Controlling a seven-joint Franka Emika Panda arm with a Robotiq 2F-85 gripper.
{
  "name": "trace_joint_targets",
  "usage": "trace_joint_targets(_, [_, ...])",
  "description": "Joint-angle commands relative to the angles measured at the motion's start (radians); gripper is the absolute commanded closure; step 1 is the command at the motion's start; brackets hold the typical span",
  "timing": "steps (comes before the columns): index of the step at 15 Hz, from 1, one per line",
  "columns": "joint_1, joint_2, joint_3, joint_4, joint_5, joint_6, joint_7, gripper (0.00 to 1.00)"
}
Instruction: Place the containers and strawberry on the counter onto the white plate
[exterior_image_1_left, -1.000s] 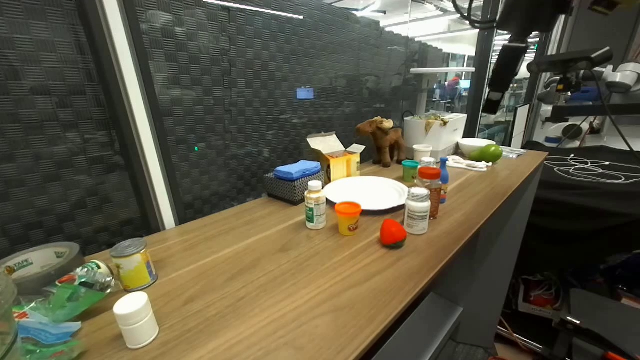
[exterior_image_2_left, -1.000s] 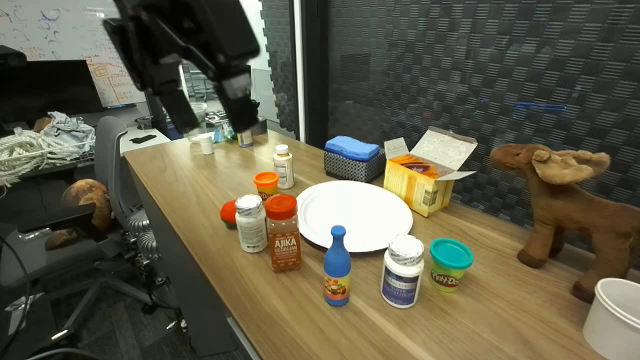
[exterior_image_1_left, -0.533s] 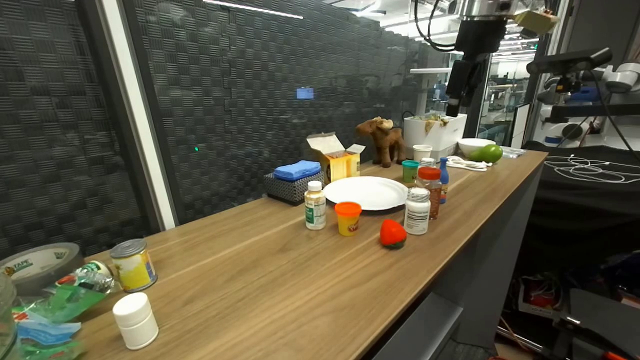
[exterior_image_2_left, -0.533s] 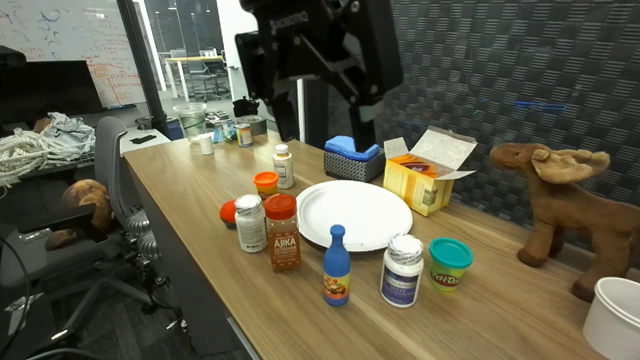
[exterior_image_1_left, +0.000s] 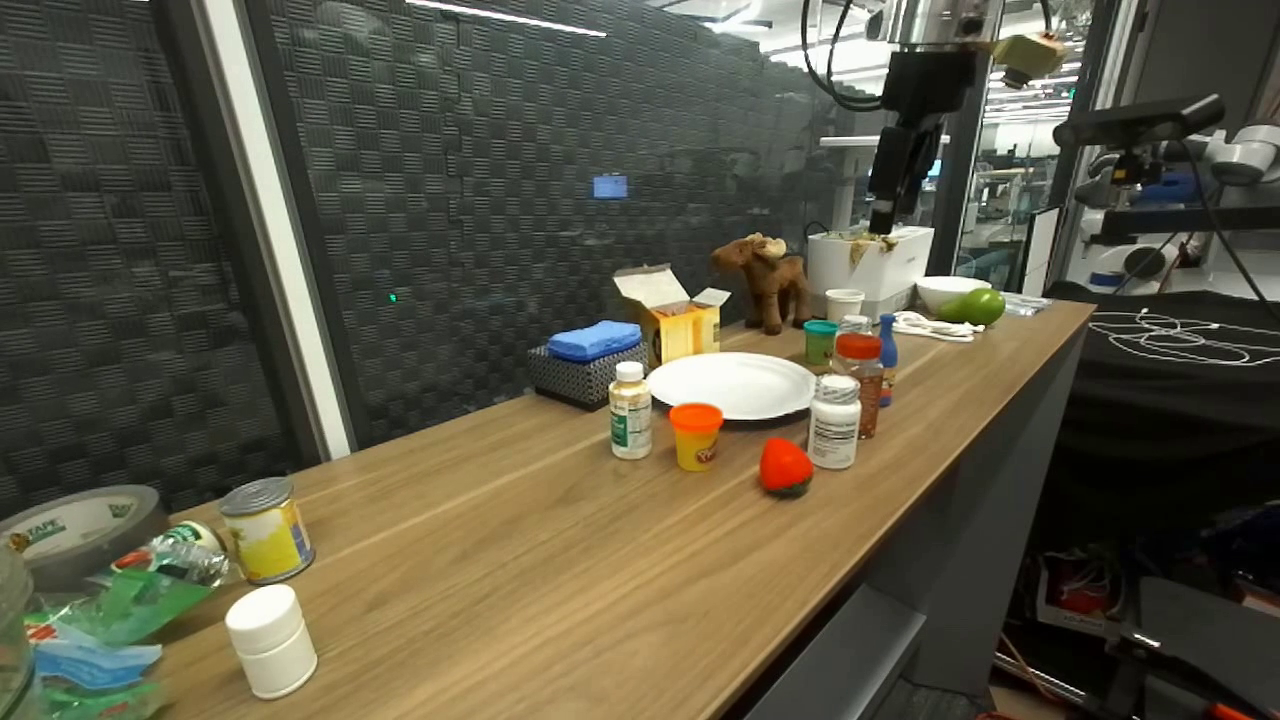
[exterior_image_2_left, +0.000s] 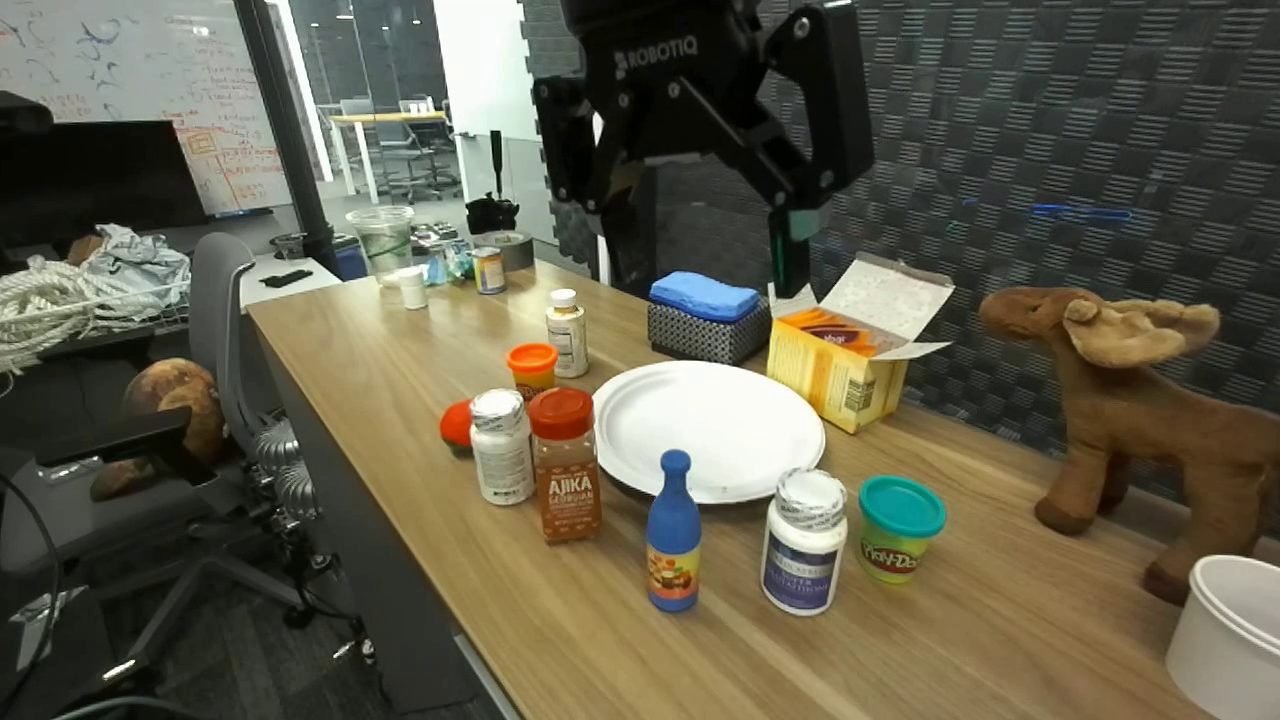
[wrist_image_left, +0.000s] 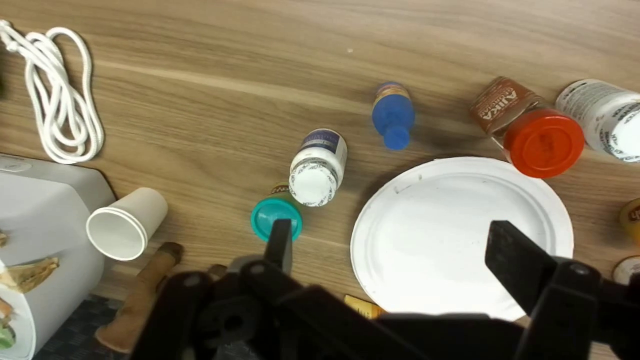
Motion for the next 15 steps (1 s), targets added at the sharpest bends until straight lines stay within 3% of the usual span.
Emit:
trace_joint_targets(1, [-0.022,0.001,0.021,0.002,0.006,-0.002,-0.005,0.00])
trace_joint_targets(5, [-0.022,0.001,0.021,0.002,0.006,-0.002,-0.007,0.00])
trace_joint_targets(9, [-0.023,0.086,0.011,0.079,0.065,0.007,-0.013,0.00])
trace_joint_targets(15, [-0.069,0.234,0.007,0.156,0.112,0.114,0.030,0.00])
